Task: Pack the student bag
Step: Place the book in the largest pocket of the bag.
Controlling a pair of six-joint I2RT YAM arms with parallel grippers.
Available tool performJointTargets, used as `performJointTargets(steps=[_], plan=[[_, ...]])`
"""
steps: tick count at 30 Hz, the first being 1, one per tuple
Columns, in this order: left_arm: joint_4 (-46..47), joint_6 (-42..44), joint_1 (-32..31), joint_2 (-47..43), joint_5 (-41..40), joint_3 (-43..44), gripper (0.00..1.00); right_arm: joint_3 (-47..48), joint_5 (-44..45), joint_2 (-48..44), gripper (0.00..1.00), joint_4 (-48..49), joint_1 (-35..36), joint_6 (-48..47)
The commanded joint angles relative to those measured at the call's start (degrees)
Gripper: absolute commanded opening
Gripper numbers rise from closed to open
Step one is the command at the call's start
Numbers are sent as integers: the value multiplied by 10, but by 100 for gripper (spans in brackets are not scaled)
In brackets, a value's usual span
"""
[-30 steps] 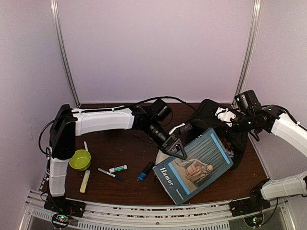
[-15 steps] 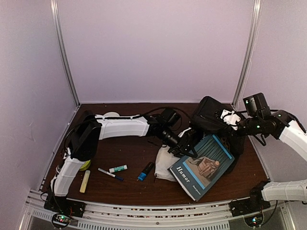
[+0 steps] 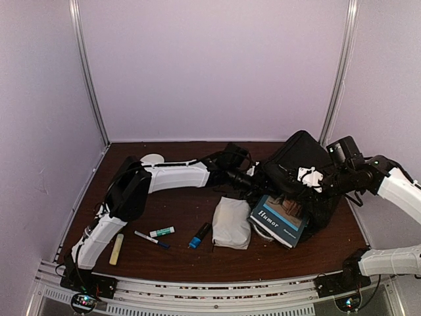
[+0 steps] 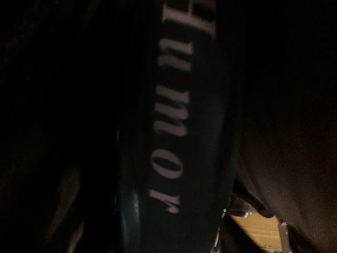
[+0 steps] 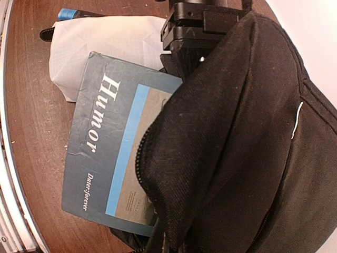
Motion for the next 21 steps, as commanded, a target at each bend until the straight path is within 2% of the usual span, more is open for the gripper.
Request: performJointTargets(steps=[1,6,8,10,12,17,21], plan=[[10,3,27,-23,-82,10,66,-12,-41,12,0,-30,11,-36],[-57,71,32,-93,-145,-29,74,-21,-33,19,0,-25,7,-40],[-49,79,36,-126,-162,-70,77,-24,-29,22,0,-30,7,-46],[-39,83,37,-153,-169,-106,83,-25,-24,24,0,-35,5,-48],[-34,91,37,-172,-158,-133,83,-27,-21,24,0,-37,1,-47],[-7,108,36,-231,-115,-228,74,-30,-18,21,0,-28,-5,-33],[-40,204,24,-299,-138,-302,67,-30,-14,27,0,-10,-9,-19]])
